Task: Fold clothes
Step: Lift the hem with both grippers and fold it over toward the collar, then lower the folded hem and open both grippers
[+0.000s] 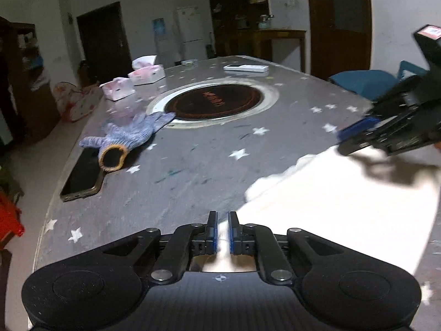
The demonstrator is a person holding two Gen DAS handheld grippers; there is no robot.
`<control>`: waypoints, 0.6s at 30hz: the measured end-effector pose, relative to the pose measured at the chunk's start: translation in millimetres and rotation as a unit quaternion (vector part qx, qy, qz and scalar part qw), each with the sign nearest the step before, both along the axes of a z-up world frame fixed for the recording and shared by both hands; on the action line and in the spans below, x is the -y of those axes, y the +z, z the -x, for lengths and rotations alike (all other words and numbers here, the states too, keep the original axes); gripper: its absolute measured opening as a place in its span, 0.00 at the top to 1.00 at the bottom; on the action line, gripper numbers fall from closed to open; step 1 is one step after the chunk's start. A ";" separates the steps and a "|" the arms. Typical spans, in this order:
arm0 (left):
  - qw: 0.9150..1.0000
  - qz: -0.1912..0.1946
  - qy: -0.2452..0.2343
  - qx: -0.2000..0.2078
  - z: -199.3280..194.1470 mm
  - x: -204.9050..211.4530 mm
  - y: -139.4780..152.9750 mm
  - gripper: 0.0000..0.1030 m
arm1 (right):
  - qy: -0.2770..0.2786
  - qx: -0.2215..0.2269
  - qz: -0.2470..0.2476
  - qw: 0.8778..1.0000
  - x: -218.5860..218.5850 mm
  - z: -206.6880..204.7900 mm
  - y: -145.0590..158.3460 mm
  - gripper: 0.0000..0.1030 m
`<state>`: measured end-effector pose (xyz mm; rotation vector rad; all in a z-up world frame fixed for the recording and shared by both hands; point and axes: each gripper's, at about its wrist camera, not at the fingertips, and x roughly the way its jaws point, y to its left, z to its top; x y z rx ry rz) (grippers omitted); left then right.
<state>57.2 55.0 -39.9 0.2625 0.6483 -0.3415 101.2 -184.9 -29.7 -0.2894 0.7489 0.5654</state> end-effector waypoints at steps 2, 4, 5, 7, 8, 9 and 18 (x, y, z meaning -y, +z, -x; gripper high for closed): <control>1.000 -0.005 0.014 0.004 -0.5 -3.4 -4.4 0.90 | -0.018 -0.007 -0.019 1.000 14.3 4.5 -0.8 0.82; 0.999 0.007 0.032 0.004 2.4 -8.6 1.6 0.90 | -0.029 -0.003 -0.029 0.999 26.5 12.8 2.8 0.81; 0.999 0.015 0.040 0.004 4.8 -10.9 5.6 0.90 | -0.034 -0.003 -0.036 0.999 34.5 18.7 5.3 0.81; 0.998 0.036 0.048 0.005 9.5 -11.8 14.3 0.90 | -0.041 -0.003 -0.044 0.998 43.3 28.7 7.2 0.81; 0.998 0.055 0.044 0.006 15.1 -10.4 19.6 0.90 | -0.044 -0.004 -0.050 0.998 48.7 34.5 7.9 0.81; 0.996 0.077 0.034 0.002 21.1 -7.7 24.2 0.90 | -0.042 -0.004 -0.054 0.998 49.5 39.5 9.1 0.81; 0.997 0.064 -0.011 -0.048 36.9 31.0 8.7 0.88 | -0.032 -0.007 -0.044 0.999 31.9 33.5 -4.8 0.81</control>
